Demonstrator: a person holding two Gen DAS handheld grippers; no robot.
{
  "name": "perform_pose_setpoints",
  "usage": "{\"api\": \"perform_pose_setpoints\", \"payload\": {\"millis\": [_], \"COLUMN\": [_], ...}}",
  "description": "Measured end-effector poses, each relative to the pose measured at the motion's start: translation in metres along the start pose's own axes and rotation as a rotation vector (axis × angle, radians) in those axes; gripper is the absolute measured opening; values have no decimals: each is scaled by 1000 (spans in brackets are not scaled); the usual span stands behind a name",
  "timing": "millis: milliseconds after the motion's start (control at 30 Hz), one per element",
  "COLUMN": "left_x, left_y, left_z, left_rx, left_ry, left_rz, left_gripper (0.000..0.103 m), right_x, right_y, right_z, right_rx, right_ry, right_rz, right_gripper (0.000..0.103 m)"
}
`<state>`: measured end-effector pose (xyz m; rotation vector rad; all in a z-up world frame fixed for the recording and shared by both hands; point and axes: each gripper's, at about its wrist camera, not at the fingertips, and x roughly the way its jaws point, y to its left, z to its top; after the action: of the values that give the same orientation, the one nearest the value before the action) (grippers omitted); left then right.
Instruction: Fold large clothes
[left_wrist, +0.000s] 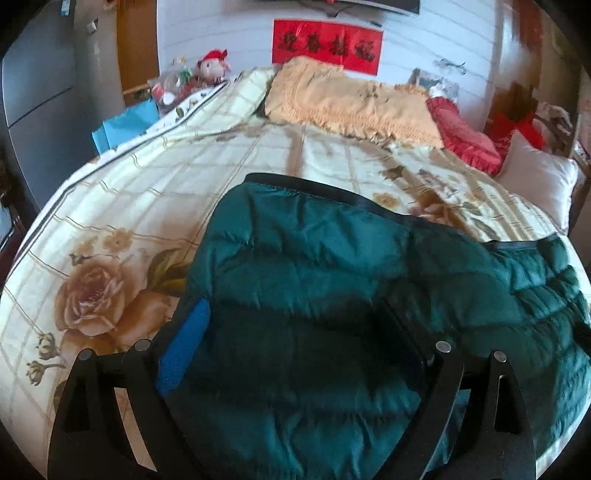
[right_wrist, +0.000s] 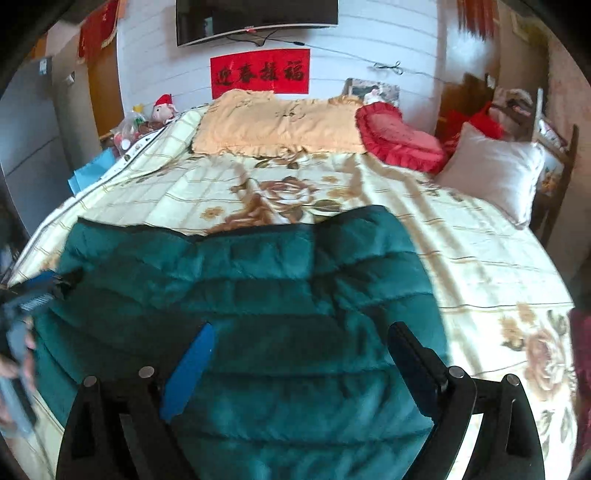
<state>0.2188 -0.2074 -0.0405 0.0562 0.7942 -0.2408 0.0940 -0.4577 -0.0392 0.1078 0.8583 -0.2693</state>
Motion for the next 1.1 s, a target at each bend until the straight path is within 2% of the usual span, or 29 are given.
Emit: {"api": "perform_pose_setpoints", "payload": {"millis": [100,167,233,367,467,633,733,833,900,1000,1100], "left_x": [-10,-7,5,17,20,20,19,18,17,14,9], "left_y": [-4,-9,-12,-13,-13,-12,-13,-13,-13,-15,-14], "left_z": [-7,-11,-16,-17,-15,-15,-17,-17,-19,-20,-22], "left_rx": [20,44,69,71,68,66,64,61,61,63,50], "left_ry": [-11,0,15,30,47,42,37,34,31,32,36], "left_rz": [-27,-14,4,17,13,11,12,14,18,31,31], "left_gripper": [91,91,92,93,93,93,94,94,94,94,94], "right_x": [13,26,40,58,48,-9,-25,-13,8,18,19], "right_y": [-14,-21,-19,-20,-18,-10,0,15,22,27,30], "right_z": [-6,-9,-13,-11,-4,-5,-10,-25,-38,-46,-42], "right_rx": [33,66,67,93,65,51,42,16,4,2,-8], "right_ry": [34,58,61,110,121,5,-15,39,102,85,109], "right_rz": [-32,-27,-44,-41,-54,-1,46,64,31,4,-13], "right_gripper": [93,96,103,103,103,103,103,103,103,103,103]}}
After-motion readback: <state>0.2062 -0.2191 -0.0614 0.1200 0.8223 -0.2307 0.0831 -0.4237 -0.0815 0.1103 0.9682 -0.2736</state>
